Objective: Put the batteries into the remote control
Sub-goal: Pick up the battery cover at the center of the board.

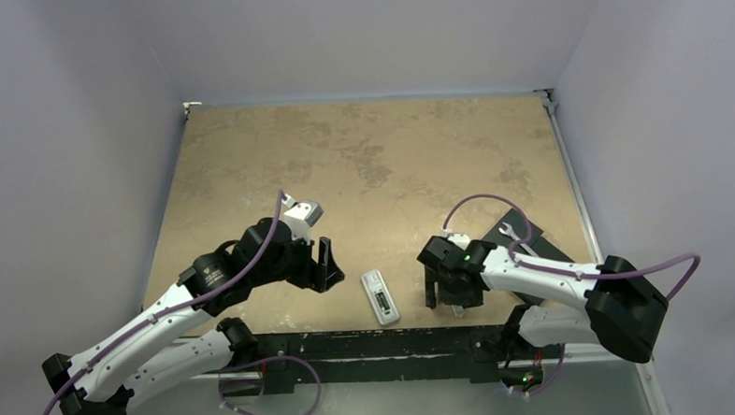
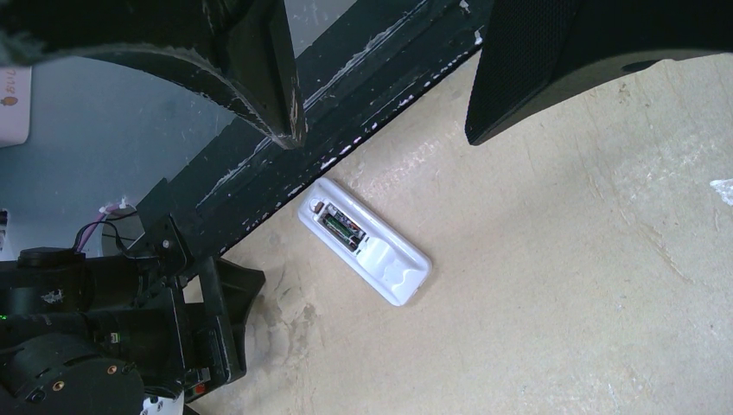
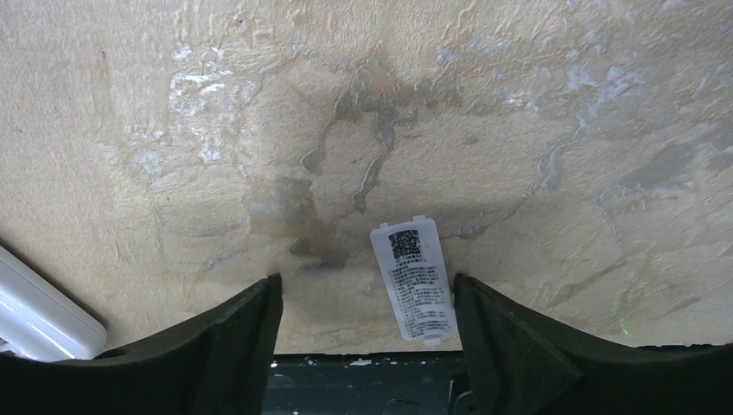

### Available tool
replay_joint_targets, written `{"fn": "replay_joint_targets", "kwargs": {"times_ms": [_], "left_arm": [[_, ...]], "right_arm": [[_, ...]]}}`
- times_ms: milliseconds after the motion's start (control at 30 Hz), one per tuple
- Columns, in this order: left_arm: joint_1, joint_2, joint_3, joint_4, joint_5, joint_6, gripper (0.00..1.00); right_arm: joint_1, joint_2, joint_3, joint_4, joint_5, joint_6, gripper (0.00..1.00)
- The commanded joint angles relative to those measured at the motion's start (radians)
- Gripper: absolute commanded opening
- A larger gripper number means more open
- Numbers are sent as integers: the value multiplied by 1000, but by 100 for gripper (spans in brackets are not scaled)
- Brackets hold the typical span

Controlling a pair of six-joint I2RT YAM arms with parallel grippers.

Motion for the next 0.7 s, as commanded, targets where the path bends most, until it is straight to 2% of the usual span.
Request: {"fn": "replay_joint_targets", "kwargs": {"times_ms": [0,100,667], "left_arm": [[-1,-9,10,29,5,25,68],[-1,-7,11,29,5,26,68],[-1,-6,8,31,7,25,68]], "right_arm": [[5,3,-19,25,-11,1,75],[11,2,-22,26,-18,3,68],[80,32,-35,-6,-6,60,52]]}}
